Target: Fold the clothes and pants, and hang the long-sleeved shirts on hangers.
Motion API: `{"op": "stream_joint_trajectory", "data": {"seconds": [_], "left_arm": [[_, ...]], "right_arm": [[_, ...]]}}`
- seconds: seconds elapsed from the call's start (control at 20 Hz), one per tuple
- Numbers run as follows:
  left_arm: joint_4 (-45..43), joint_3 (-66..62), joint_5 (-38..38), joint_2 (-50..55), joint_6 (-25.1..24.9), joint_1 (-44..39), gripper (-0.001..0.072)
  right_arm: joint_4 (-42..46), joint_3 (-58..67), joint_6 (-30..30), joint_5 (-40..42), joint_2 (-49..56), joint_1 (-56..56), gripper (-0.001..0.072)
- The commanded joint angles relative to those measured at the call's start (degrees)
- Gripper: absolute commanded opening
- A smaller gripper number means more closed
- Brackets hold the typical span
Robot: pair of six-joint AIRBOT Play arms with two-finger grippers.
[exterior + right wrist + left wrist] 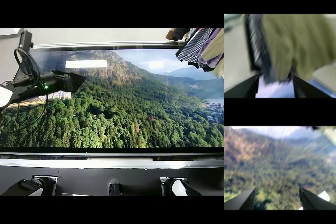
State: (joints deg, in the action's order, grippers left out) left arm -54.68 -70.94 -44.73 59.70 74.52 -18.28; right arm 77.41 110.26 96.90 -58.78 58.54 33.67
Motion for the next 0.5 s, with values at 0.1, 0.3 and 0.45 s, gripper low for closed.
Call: {"op": "stream_joint_trajectory", "data": {"seconds": [0.1,0.3,0.45], "left_arm": [[-25.18,1.03,-12.15,-4.42,14.08,0.11,0.0619],[-34.4,9.92,-13.9,-13.7,15.04,0.11,0.0618],[-36.39,17.64,-12.98,-20.61,17.7,0.11,0.0611]], "right_arm": [[6.47,-9.81,-10.38,-18.36,4.35,-26.77,0.0469],[7.19,-25.35,-11.8,-23.54,1.18,-40.11,0.0472],[6.78,-35.5,-8.22,-22.84,-0.33,-44.41,0.047]]}}
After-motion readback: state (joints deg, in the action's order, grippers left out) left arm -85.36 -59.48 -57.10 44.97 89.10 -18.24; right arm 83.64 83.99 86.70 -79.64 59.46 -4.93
